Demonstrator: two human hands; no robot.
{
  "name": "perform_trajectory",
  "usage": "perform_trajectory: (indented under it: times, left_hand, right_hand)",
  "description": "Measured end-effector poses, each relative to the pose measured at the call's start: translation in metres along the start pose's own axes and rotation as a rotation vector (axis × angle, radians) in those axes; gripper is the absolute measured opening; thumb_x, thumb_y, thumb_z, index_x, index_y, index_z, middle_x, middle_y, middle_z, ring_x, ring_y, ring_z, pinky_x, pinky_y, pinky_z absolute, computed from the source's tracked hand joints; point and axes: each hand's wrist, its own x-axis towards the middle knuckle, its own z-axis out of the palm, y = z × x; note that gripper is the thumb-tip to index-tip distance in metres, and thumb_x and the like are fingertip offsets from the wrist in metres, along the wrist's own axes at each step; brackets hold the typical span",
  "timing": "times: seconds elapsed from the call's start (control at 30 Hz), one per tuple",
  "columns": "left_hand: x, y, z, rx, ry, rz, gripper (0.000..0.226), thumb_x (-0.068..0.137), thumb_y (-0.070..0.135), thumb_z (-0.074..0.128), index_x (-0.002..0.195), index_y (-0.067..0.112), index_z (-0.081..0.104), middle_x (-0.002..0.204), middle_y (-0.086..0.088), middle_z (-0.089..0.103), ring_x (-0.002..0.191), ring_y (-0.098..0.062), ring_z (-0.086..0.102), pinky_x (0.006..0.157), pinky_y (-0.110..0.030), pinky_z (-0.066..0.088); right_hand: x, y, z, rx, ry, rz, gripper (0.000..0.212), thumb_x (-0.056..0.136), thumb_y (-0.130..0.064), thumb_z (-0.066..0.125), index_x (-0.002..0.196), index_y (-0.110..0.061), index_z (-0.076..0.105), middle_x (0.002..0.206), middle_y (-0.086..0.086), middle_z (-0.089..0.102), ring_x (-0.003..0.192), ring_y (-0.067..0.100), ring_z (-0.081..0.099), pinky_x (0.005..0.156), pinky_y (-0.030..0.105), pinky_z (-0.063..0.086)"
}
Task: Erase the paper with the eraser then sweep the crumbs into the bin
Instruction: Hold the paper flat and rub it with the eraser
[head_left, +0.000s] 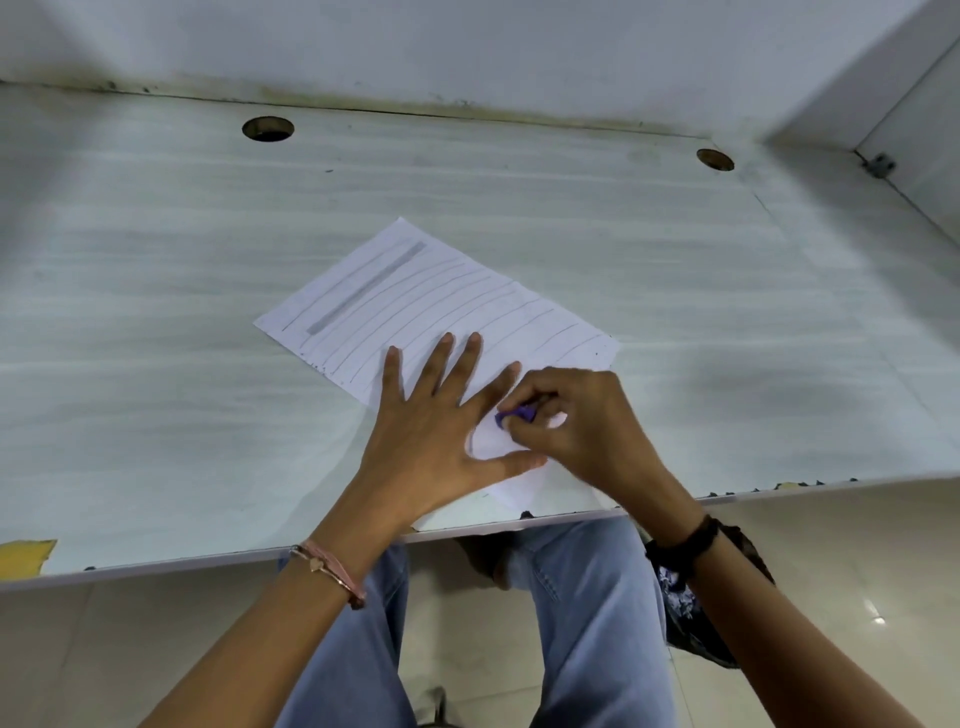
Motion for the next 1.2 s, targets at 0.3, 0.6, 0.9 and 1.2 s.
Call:
perform_trajectory:
  times: [0.3, 0.6, 0.9, 1.2]
  left_hand:
    - [0.001, -0.001, 0.000, 0.004, -0.001, -0.003, 0.093, 0.072, 0.094, 0.012, 0.150, 0.049, -0.012, 0.162, 0.004, -0.020, 0.147, -0.018, -0.024, 0.115, -0.062, -0.010]
    - [0.001, -0.001, 0.000, 0.002, 0.000, -0.003, 0.094, 0.070, 0.094, 0.007, 0.150, 0.049, -0.012, 0.162, 0.004, -0.019, 0.148, -0.018, -0.023, 0.115, -0.062, -0.011]
    - [0.001, 0.001, -0.003, 0.005, -0.018, -0.005, 0.097, 0.066, 0.094, 0.001, 0.150, 0.047, -0.013, 0.161, 0.005, -0.022, 0.147, -0.017, -0.026, 0.115, -0.061, -0.014]
    - [0.002, 0.000, -0.001, -0.007, -0.007, -0.010, 0.095, 0.068, 0.094, 0.005, 0.150, 0.049, -0.012, 0.161, 0.005, -0.021, 0.147, -0.018, -0.024, 0.115, -0.061, -0.012]
  right_hand:
    - [-0.001, 0.003, 0.000, 0.019, 0.014, 0.012, 0.012, 0.071, -0.006, 0.077, 0.077, -0.016, 0.075, 0.069, -0.012, 0.068, 0.063, -0.001, 0.061, 0.062, 0.006, 0.043]
    - [-0.001, -0.002, 0.002, 0.025, 0.005, 0.021, 0.015, 0.070, -0.005, 0.077, 0.075, -0.019, 0.074, 0.066, -0.017, 0.065, 0.063, -0.003, 0.060, 0.061, 0.004, 0.040]
    - [-0.004, -0.005, 0.002, 0.028, -0.026, 0.012, 0.013, 0.070, -0.005, 0.076, 0.074, -0.017, 0.072, 0.066, -0.015, 0.065, 0.061, -0.001, 0.059, 0.060, 0.006, 0.040]
    - [-0.003, -0.002, 0.002, 0.032, -0.003, 0.027, 0.014, 0.069, -0.003, 0.075, 0.075, -0.015, 0.073, 0.065, -0.017, 0.064, 0.060, -0.003, 0.058, 0.060, 0.006, 0.040]
